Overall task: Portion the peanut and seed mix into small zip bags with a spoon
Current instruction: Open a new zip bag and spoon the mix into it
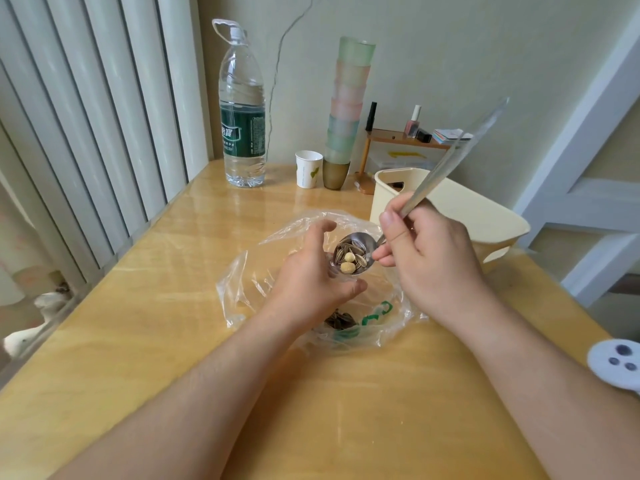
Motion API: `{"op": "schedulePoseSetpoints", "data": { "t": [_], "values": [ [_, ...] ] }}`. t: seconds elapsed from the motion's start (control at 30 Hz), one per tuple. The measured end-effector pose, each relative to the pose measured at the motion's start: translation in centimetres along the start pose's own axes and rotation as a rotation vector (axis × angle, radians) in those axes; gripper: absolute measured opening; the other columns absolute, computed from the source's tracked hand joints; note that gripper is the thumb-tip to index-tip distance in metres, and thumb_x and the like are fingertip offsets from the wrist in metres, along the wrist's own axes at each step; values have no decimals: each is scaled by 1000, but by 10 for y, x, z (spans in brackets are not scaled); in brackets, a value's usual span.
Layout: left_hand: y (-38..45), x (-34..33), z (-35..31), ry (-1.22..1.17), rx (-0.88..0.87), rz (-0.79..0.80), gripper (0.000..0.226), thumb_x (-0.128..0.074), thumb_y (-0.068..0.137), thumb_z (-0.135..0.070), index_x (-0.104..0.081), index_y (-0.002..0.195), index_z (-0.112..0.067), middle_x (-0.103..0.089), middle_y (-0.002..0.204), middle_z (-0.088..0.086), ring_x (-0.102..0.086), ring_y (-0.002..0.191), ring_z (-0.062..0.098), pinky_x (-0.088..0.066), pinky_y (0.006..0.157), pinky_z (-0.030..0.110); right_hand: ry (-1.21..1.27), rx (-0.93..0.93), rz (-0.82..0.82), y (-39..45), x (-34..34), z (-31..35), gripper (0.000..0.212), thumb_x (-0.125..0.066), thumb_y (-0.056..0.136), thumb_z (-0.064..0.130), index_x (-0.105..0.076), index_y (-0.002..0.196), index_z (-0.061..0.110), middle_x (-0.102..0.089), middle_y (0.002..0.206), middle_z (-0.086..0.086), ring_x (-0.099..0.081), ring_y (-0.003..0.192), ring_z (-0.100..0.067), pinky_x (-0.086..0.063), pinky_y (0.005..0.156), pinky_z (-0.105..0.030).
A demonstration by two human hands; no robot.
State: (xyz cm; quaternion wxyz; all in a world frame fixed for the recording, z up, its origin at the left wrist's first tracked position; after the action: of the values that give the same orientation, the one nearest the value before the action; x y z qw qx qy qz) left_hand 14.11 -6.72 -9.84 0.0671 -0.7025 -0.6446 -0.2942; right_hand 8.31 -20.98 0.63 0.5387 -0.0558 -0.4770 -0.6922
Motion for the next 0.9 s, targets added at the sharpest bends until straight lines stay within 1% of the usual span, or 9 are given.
{"op": "schedulePoseSetpoints", "data": {
  "t": [0.13,0.2,0.3,0.43,0.53,0.63,0.77,0.83,0.9],
  "values": [
    [-1,-1,4,7,-1,27,92,-92,75,-37,-31,144,-38,-70,84,-9,-66,75,6,-45,67,21,-61,191,12,-8,-7,9,17,-49,109,26,-60,98,19,-65,89,6,-70,79,-16,-57,74,-41],
    [-1,0,2,15,-8,22,90,-91,77,-36,-32,144,-36,-62,73,-10,-61,67,4,-38,58,15,-99,294,21,-13,-12,17,22,-48,107,25,-64,99,12,-64,93,2,-68,81,-22,-53,77,-36],
    [-2,3,0,5,-25,-12,87,-88,79,-35,-32,145,-34,-59,72,-12,-61,69,5,-40,59,18,-196,440,33,-24,-17,29,29,-47,107,23,-67,96,6,-64,94,-4,-60,78,-26,-48,74,-35],
    [-3,7,0,-17,-29,-62,85,-86,80,-35,-31,144,-37,-64,79,-12,-62,70,3,-44,61,20,-168,460,-13,-28,-11,32,17,-55,101,13,-70,104,4,-59,90,-8,-56,71,-31,-51,63,-43],
    [-5,6,2,-37,-27,-64,82,-84,80,-33,-31,142,-38,-69,80,-10,-63,69,2,-45,60,19,-134,446,12,-29,-14,30,13,-60,96,2,-70,105,4,-58,90,-9,-55,70,-32,-52,63,-47],
    [-7,5,0,-5,-60,-67,82,-82,80,-34,-30,144,-39,-71,82,-8,-64,69,6,-47,61,23,-144,444,2,-30,-13,28,12,-59,99,4,-69,104,3,-58,90,-10,-55,73,-33,-52,66,-46],
    [-11,6,-13,79,-162,-64,86,-79,85,-26,-25,150,-43,-73,97,-8,-65,78,9,-56,70,34,-226,418,-68,-29,-5,23,28,-47,108,22,-68,103,4,-60,93,-5,-55,81,-24,-46,73,-23],
    [-11,6,-18,94,-198,-59,88,-77,87,-21,-22,152,-44,-72,121,-11,-68,88,11,-56,79,34,-263,379,-81,-28,-2,20,32,-43,109,25,-67,101,6,-60,91,-4,-51,83,-20,-38,75,-6],
    [-10,7,-20,104,-233,-54,93,-76,88,-17,-17,154,-46,-66,137,-10,-70,101,16,-56,86,35,-262,361,-85,-29,0,19,31,-43,108,24,-66,99,5,-59,89,-5,-49,82,-19,-31,76,1]
  ]
}}
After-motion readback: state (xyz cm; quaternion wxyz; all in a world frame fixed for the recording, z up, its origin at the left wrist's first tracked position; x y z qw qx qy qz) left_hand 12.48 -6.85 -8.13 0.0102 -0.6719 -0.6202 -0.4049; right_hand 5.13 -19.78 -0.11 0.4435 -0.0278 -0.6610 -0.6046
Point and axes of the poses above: each hand's wrist, its own y-axis towards the middle knuckle, its own x-axis out of the back of the hand, z = x × y, the point moved 10 cm from there along y, towards the middle knuckle
